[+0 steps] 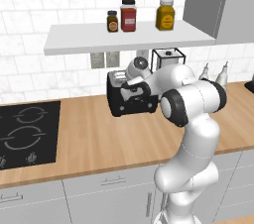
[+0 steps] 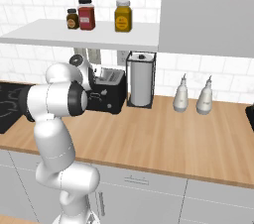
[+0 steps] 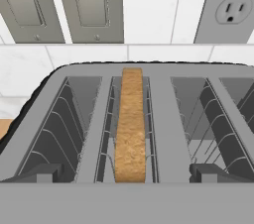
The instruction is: Start the toaster. Once the lever pops up, take the bread to the plate on the dining counter.
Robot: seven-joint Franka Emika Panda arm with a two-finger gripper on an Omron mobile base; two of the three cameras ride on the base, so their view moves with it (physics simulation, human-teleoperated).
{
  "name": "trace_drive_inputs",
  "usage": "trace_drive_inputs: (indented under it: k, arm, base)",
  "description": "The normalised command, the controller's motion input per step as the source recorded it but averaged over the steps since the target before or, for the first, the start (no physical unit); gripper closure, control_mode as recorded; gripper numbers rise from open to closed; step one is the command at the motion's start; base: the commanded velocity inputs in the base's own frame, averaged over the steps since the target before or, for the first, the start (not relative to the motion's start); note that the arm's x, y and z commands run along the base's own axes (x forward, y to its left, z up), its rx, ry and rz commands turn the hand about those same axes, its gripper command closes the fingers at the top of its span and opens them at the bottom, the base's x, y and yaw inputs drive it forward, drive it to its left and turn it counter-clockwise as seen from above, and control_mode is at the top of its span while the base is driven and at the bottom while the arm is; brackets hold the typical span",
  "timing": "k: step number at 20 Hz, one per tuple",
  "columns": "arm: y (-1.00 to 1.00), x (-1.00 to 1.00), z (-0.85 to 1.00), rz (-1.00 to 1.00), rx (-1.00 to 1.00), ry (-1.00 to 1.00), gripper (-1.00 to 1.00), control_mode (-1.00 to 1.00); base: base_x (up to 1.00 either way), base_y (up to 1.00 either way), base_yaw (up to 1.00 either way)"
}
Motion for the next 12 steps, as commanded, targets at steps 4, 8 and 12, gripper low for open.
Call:
trace_drive_inputs:
  k: [4, 8, 12]
  arm:
    - [0.0, 0.0, 0.0, 0.0, 0.0, 0.0, -1.0, -1.0]
    - [0.0, 0.0, 0.0, 0.0, 0.0, 0.0, -1.0, -1.0]
    - [0.0, 0.0, 0.0, 0.0, 0.0, 0.0, -1.0, -1.0]
  base:
    - [0.0, 0.0, 0.0]
    - [0.0, 0.0, 0.0]
    - [0.0, 0.0, 0.0]
